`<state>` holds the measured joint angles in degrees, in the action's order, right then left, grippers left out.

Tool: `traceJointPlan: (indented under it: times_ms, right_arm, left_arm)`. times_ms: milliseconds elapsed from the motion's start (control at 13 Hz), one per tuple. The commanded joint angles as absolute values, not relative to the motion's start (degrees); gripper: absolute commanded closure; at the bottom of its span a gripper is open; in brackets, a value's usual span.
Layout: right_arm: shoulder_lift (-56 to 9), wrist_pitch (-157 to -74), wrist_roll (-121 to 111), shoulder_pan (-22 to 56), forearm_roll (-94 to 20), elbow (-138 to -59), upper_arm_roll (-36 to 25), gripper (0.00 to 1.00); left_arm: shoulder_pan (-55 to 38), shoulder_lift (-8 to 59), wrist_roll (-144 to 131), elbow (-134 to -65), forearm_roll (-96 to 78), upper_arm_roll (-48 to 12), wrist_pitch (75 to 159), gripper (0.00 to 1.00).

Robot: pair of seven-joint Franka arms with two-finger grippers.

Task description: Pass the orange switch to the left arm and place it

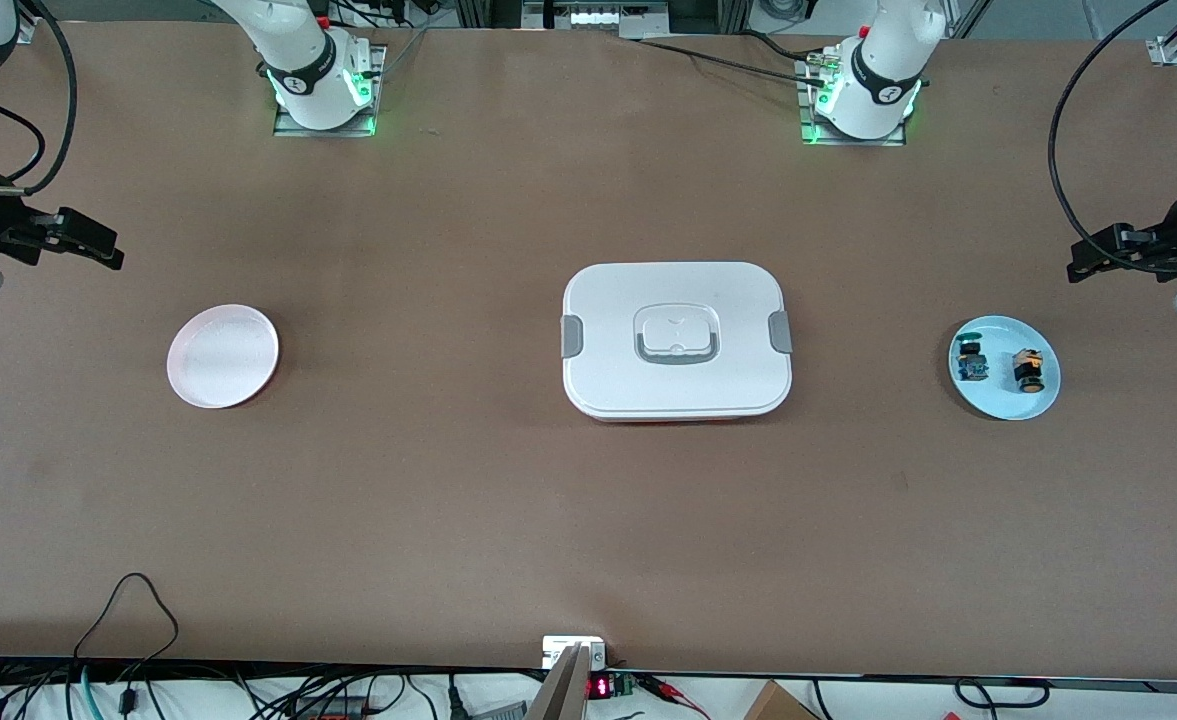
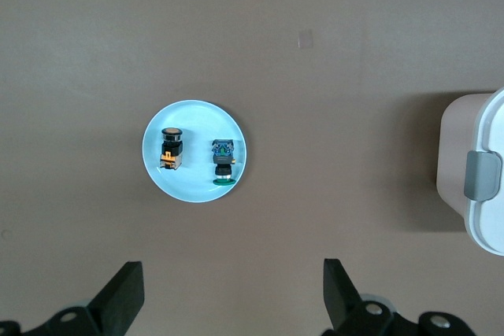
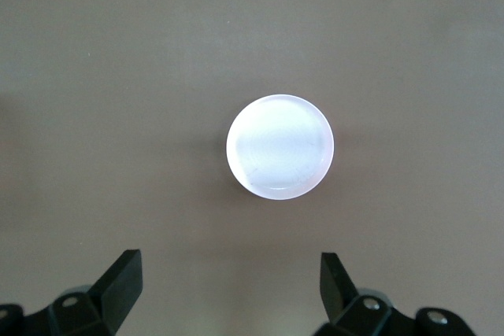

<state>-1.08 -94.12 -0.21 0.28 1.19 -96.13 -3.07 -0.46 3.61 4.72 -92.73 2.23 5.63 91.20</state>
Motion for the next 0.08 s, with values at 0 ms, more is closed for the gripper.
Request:
traceJointPlan:
  times_ms: [0]
  right_arm:
    - [-0.8, -92.8, -1.1, -0.2, 1.1, -94.9, -2.9, 0.0]
  left_arm:
    - [-0.6, 4.6, 4.7, -90.9, 2.6, 5.5, 90.6, 0.0]
